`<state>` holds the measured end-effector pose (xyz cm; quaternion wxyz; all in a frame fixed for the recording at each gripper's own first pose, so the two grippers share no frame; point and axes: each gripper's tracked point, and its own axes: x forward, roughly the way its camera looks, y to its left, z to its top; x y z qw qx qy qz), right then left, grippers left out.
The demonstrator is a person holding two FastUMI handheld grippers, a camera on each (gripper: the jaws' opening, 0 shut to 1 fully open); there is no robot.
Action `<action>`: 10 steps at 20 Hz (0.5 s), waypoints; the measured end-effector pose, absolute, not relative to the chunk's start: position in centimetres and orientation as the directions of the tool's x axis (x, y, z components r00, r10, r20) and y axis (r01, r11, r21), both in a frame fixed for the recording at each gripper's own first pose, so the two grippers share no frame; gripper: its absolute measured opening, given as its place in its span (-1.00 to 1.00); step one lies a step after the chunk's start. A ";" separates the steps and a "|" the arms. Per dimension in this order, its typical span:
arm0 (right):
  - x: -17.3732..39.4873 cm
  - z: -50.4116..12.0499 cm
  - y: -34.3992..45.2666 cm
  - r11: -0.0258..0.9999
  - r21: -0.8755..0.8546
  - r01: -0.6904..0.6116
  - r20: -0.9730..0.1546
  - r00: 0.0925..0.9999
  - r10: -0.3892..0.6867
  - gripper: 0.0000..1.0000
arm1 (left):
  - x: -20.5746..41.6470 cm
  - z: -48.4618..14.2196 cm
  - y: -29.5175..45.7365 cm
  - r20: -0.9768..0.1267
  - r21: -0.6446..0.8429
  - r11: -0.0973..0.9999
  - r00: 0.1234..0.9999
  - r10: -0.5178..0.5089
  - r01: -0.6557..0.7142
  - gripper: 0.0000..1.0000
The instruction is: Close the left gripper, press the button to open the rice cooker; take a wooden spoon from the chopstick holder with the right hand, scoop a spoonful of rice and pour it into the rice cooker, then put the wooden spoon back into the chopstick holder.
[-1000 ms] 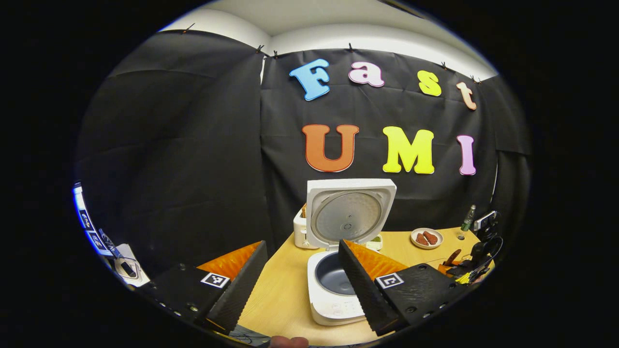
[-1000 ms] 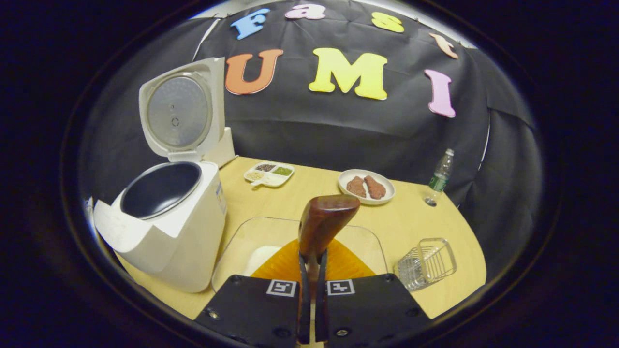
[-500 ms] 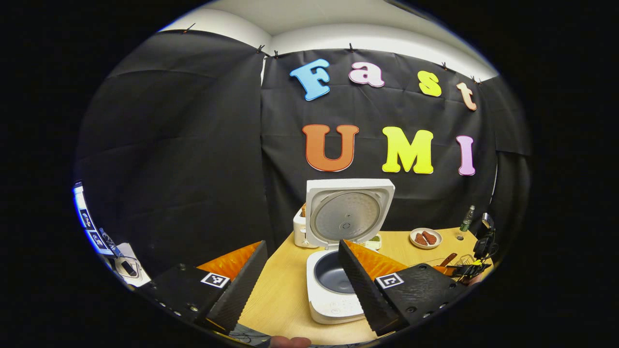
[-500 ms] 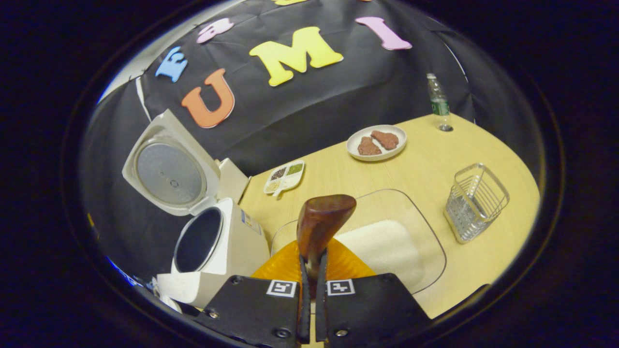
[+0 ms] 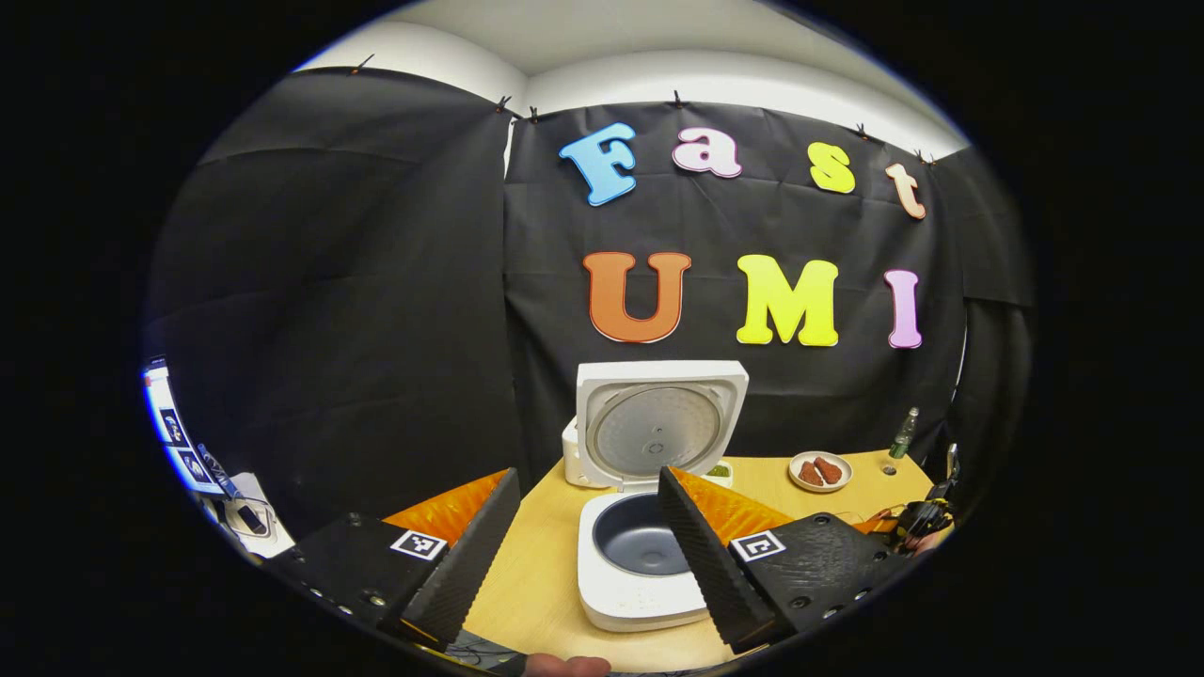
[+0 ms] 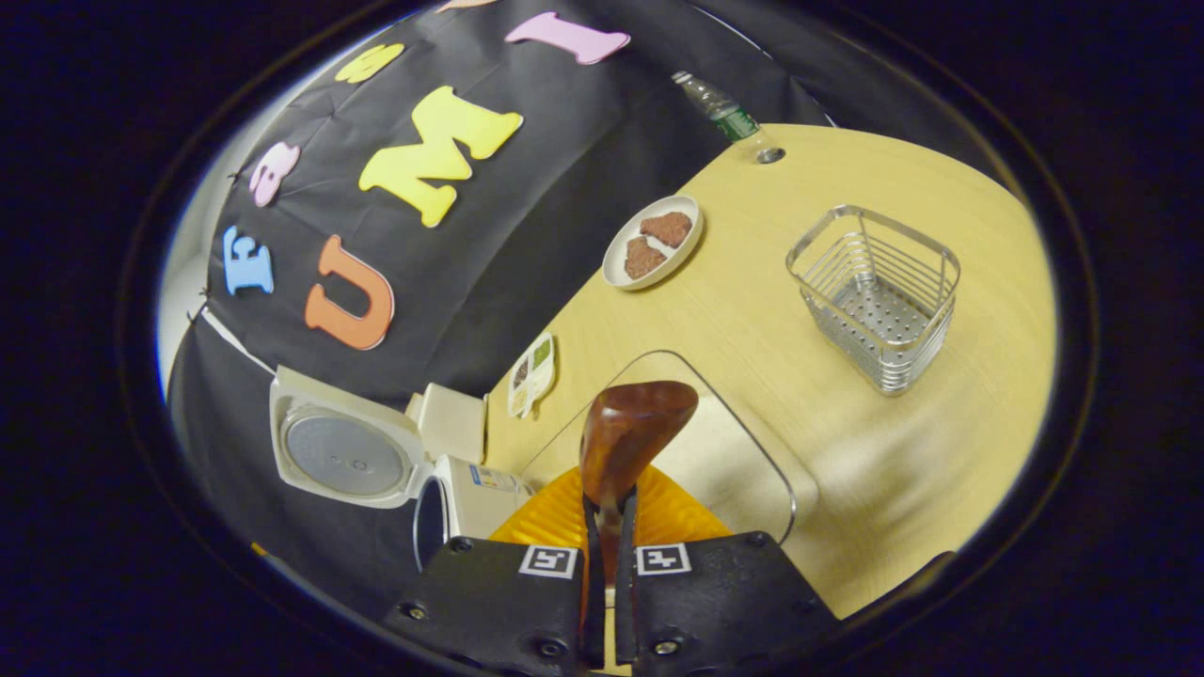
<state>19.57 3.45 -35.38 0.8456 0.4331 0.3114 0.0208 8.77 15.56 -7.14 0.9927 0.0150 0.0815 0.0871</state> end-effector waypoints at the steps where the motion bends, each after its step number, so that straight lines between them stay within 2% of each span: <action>1: 19.5 -34.9 2.7 0.599 0.763 0.245 -0.501 0.809 0.306 -0.81 | 8.7 -7.0 15.2 -0.159 0.042 0.984 0.971 0.179 -0.174 0.89; 6: 19.4 -31.1 -0.2 0.472 0.846 0.250 -0.430 0.843 0.324 -0.81 | 8.4 -6.1 14.4 -0.144 0.027 0.977 0.966 0.214 -0.212 0.89; 10: 19.9 -27.5 -1.0 0.436 0.875 0.212 -0.378 0.861 0.340 -0.82 | 7.4 -5.6 14.7 -0.134 0.008 0.969 0.960 0.244 -0.245 0.89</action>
